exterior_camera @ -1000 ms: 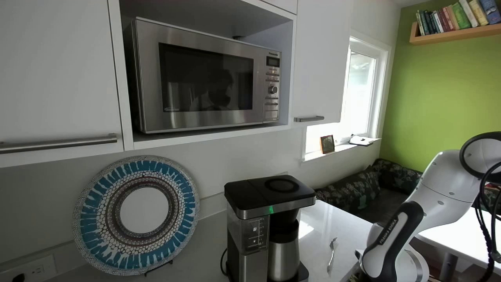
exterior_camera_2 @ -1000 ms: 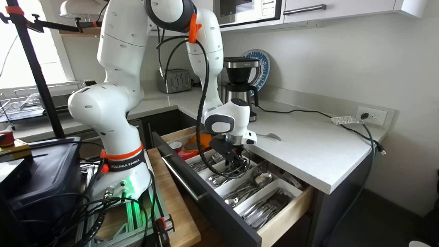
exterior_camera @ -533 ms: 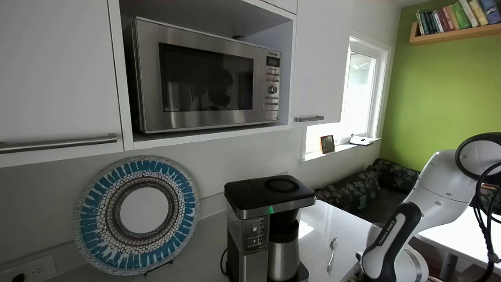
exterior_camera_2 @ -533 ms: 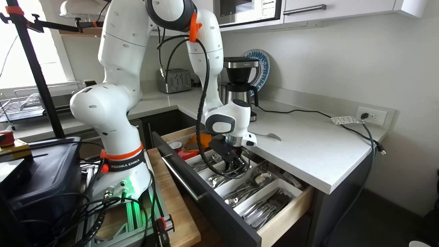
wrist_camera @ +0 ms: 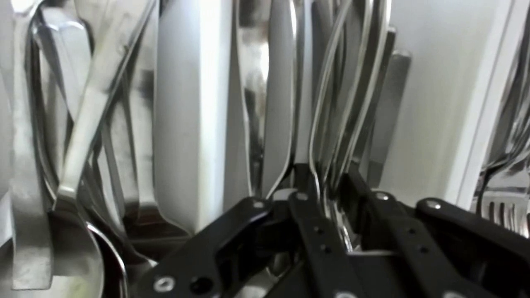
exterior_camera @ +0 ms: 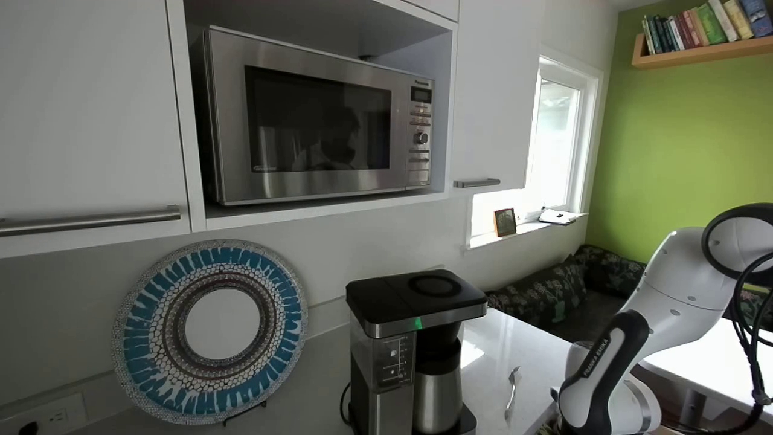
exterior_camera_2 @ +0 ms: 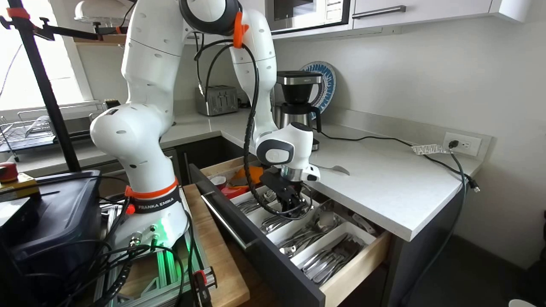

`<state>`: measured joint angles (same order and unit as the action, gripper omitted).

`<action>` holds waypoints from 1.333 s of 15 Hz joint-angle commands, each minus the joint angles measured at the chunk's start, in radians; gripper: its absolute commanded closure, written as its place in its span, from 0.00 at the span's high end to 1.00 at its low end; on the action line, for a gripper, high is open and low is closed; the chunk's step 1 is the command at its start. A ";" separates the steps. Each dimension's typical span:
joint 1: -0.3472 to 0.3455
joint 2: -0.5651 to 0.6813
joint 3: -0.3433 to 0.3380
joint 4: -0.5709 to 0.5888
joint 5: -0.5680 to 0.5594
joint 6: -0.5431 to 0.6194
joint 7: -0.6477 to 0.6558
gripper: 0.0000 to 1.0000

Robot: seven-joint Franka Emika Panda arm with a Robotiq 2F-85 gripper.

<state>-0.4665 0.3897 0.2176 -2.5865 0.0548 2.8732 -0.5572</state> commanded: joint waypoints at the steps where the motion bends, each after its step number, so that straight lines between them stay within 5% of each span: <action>1: 0.049 -0.012 -0.048 0.004 -0.006 -0.027 0.018 0.51; 3: 0.063 -0.011 -0.054 0.004 -0.004 -0.031 0.020 0.67; 4: 0.067 -0.007 -0.053 0.005 -0.003 -0.032 0.020 0.68; 5: 0.070 -0.006 -0.050 0.004 0.001 -0.030 0.020 0.60; 6: 0.073 -0.007 -0.049 0.003 0.002 -0.029 0.024 0.41; 8: 0.072 -0.013 -0.050 0.001 0.003 -0.025 0.022 0.42; 10: 0.069 -0.025 -0.057 0.000 0.006 -0.022 0.022 0.24; 12: 0.060 -0.040 -0.052 -0.003 0.017 -0.006 0.015 0.19; 13: 0.058 -0.049 -0.049 -0.004 0.022 -0.002 0.011 0.27; 14: 0.057 -0.055 -0.047 -0.005 0.026 0.006 0.008 0.47; 18: 0.071 -0.078 -0.066 -0.007 0.019 0.012 0.015 0.67; 20: 0.067 -0.076 -0.061 -0.007 0.028 0.018 0.006 0.62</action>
<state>-0.4055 0.3261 0.1647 -2.5781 0.0645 2.8747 -0.5359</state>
